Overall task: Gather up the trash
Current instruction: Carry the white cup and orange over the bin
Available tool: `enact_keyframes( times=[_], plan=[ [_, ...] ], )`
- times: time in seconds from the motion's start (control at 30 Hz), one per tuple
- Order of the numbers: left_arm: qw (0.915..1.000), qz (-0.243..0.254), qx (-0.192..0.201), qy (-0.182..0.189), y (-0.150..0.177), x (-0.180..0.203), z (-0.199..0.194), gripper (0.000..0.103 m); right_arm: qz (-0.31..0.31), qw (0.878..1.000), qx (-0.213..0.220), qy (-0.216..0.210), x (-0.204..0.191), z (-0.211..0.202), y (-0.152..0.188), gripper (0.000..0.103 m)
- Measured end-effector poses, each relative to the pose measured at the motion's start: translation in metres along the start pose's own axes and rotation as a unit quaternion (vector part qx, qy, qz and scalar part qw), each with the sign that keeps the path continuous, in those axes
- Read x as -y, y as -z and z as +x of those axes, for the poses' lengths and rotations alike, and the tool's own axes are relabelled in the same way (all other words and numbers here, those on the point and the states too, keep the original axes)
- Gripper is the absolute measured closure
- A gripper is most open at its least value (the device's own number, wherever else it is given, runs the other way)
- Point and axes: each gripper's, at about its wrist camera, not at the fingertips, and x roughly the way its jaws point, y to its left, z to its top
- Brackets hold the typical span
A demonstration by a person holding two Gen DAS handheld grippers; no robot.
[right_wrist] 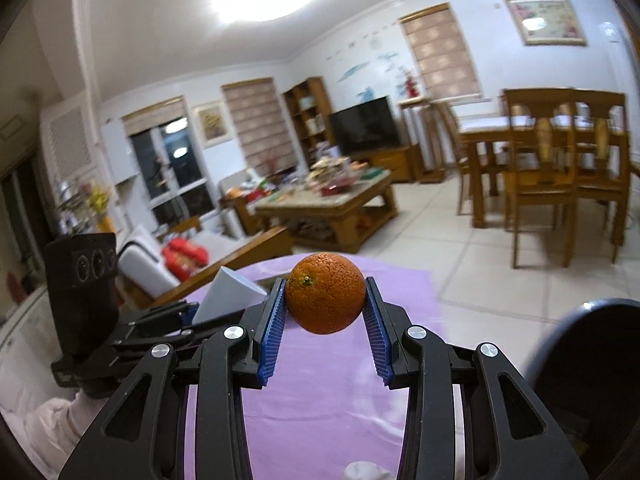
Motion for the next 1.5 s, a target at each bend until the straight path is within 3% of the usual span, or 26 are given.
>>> enact_keyframes(
  times=[0.3,0.6,1.07,1.5],
  plan=[
    [0.9961,0.040,-0.018,0.076,-0.007,0.079,0.055,0.064,0.053,0.993,0.042,0.095,0.102,-0.101,0.013,0.065],
    [0.9886,0.075,-0.049,0.121,0.002,0.137,0.100,0.064,0.106,0.981,0.061,0.151,0.185,-0.167,0.043,0.065],
    [0.9803,0.097,-0.095,0.143,0.020,0.179,0.142,0.064,0.162,0.968,0.049,0.186,0.256,-0.175,0.085,0.065],
    [0.9760,0.102,-0.136,0.136,0.029,0.193,0.172,0.064,0.164,0.965,0.033,0.202,0.261,-0.158,0.107,0.065]
  ],
)
